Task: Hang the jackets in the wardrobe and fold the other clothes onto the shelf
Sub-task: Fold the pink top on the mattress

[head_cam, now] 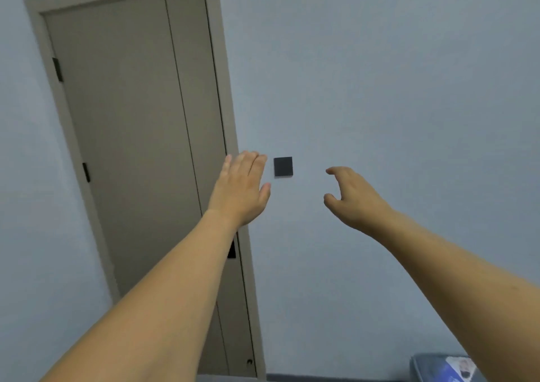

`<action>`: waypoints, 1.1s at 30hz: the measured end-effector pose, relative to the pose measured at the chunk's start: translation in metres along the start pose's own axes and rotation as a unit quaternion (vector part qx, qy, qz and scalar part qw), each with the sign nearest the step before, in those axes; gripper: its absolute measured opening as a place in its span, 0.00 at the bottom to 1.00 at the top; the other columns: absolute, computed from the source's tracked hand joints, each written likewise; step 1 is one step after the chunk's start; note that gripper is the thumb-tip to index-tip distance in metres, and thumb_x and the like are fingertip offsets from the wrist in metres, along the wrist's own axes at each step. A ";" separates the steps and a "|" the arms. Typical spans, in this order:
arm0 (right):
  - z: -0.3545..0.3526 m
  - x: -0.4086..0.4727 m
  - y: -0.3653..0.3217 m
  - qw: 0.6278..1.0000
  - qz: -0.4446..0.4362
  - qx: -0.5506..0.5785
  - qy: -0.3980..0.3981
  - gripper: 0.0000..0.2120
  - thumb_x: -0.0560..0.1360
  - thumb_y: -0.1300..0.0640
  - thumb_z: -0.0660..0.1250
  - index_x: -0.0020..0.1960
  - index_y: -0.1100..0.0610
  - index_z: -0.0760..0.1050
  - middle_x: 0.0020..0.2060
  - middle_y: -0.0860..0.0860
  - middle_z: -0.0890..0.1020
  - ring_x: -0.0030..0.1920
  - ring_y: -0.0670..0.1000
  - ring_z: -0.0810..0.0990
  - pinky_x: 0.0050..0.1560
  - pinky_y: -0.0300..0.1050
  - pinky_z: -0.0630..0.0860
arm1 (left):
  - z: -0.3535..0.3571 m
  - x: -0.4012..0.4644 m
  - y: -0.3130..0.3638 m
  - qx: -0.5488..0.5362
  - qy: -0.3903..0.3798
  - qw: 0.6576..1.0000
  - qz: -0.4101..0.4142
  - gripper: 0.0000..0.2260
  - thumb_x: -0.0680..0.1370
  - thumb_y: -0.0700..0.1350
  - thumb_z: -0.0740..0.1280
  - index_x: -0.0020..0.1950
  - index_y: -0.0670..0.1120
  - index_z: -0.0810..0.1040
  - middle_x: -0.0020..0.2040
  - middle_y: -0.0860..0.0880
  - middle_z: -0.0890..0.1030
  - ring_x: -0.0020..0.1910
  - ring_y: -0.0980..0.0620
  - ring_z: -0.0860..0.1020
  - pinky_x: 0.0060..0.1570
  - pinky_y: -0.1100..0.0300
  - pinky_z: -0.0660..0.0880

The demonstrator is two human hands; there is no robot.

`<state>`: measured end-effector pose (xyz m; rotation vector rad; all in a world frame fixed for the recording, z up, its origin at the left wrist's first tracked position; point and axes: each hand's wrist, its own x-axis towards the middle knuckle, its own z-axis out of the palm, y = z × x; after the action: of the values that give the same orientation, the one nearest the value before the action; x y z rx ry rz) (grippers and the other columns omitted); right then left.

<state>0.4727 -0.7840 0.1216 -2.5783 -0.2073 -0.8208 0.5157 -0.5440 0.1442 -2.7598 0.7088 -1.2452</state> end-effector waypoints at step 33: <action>-0.076 -0.101 0.652 0.847 0.512 -0.125 0.074 0.28 0.77 0.57 0.62 0.76 0.59 0.62 0.74 0.55 0.66 0.73 0.55 0.64 0.71 0.48 0.61 | 0.459 0.311 0.629 -0.316 -0.148 0.854 0.387 0.26 0.83 0.51 0.56 0.79 0.44 0.58 0.78 0.46 0.60 0.77 0.48 0.57 0.77 0.47 0.48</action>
<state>0.5234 -1.4048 -0.1089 -2.2919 1.2842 -0.6077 0.7783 -1.3078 -0.0814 -2.4266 2.1897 -0.4365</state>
